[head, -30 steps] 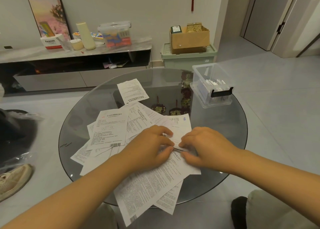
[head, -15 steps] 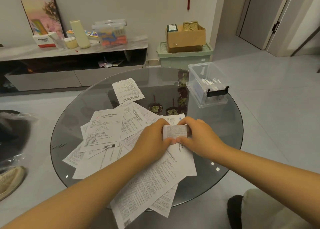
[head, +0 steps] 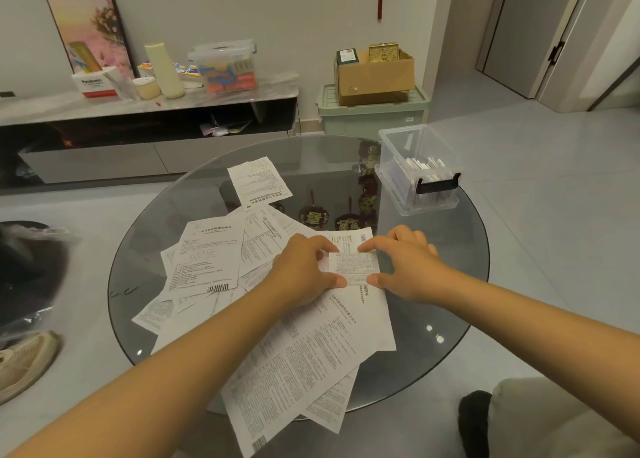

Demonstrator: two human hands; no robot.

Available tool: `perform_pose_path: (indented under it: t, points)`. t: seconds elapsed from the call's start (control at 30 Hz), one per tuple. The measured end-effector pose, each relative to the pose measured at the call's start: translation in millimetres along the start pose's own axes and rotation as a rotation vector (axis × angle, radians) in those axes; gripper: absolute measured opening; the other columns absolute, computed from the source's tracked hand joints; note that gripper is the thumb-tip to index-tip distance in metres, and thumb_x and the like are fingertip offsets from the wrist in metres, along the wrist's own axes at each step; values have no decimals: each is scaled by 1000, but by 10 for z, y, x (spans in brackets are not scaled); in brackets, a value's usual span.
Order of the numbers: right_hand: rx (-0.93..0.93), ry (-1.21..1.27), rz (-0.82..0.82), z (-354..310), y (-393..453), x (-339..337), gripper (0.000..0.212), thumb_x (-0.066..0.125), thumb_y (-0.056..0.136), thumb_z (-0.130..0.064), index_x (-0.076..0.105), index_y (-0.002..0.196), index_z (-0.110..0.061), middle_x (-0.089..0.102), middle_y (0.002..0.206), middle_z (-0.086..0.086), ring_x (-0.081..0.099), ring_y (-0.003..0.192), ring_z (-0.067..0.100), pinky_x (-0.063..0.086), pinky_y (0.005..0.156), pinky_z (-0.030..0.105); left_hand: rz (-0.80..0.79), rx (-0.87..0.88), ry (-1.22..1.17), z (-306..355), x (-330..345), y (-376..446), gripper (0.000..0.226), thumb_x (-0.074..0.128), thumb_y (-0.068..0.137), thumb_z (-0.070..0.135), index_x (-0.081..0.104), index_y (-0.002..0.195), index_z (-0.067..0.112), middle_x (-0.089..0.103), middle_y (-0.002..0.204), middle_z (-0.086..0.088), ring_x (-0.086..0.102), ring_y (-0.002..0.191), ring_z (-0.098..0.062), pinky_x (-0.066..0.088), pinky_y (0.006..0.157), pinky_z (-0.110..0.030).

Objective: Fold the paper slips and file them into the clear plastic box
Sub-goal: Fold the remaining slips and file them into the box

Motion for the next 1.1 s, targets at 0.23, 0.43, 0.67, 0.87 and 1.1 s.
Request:
perform_pose_path:
  t: [0.23, 0.43, 0.67, 0.87, 1.1]
  points:
    - [-8, 50, 20, -71, 10, -51, 26, 66, 84, -26, 52, 106, -31, 43, 115, -6, 33, 118, 18, 27, 96, 30, 14, 74, -11, 110, 1, -10, 33, 77, 76, 24, 50, 93, 29, 52, 101, 10, 53, 97, -13, 50, 86, -30]
    - [-1, 400, 100, -10, -12, -121, 16, 62, 86, -12, 50, 88, -22, 57, 87, 1, 53, 75, 15, 47, 69, 28, 124, 152, -250, 184, -6, -3, 19, 69, 82, 21, 53, 91, 23, 58, 85, 10, 55, 71, -3, 46, 61, -14]
    - [46, 501, 285, 236, 15, -349, 26, 61, 86, -5, 49, 93, -27, 51, 74, 1, 58, 72, 21, 54, 68, 36, 167, 156, -423, 289, 32, 85, 23, 59, 91, 12, 61, 111, 24, 69, 80, 4, 64, 67, -3, 43, 51, -6]
    - [58, 71, 341, 647, 165, -445, 22, 52, 91, -4, 61, 106, -16, 52, 104, 7, 53, 89, 23, 35, 68, 25, 171, 171, -156, 321, 107, 91, 22, 55, 93, 23, 62, 113, 29, 64, 97, 14, 59, 79, -2, 42, 63, -8]
    - [100, -295, 303, 775, 221, -392, 35, 43, 96, -42, 51, 130, -39, 40, 127, 2, 33, 118, 23, 26, 94, 31, 141, 213, -18, 283, 137, 97, 19, 56, 92, 23, 67, 107, 26, 65, 105, 11, 58, 95, -4, 45, 88, -21]
Point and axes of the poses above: each hand's wrist, its own y-axis towards the middle knuckle, its own x-axis out of the palm, z = x × y, the point moved 5 cm from there along y, towards the middle knuckle
